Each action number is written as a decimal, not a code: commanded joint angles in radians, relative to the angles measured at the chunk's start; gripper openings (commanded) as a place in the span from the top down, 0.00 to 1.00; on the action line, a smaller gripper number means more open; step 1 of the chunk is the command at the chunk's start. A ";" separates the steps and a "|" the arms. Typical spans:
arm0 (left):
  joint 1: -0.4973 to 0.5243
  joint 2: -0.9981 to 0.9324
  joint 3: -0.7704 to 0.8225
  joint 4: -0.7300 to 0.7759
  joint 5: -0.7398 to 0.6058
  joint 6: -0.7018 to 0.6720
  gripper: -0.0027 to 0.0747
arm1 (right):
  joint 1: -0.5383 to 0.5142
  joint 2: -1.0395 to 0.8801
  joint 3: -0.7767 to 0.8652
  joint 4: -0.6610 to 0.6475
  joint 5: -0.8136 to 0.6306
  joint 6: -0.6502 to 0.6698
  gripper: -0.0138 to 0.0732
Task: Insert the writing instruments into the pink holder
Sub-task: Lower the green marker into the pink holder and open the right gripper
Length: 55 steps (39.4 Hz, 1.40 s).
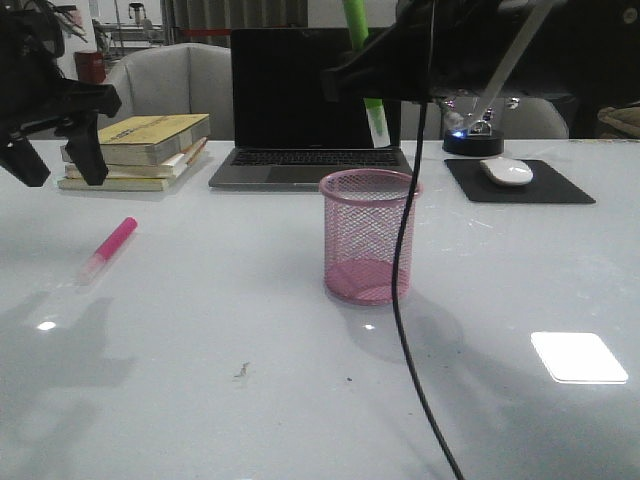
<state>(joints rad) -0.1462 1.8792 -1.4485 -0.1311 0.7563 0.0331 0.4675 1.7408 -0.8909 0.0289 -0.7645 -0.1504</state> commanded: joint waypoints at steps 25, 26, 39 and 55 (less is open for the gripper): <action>-0.005 -0.045 -0.035 0.009 -0.030 -0.001 0.38 | 0.002 -0.031 -0.026 -0.015 0.000 0.201 0.78; -0.005 -0.045 -0.035 0.009 -0.030 -0.001 0.38 | 0.002 -0.031 -0.026 -0.015 0.000 0.201 0.78; -0.005 -0.045 -0.035 0.009 -0.021 -0.001 0.38 | 0.002 -0.028 -0.026 -0.050 0.002 0.201 0.67; -0.005 -0.045 -0.035 0.009 -0.021 -0.001 0.38 | 0.002 -0.028 -0.026 -0.049 -0.062 0.200 0.22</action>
<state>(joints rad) -0.1462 1.8797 -1.4485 -0.1176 0.7663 0.0331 0.4675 1.7573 -0.8909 -0.0071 -0.7006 0.0533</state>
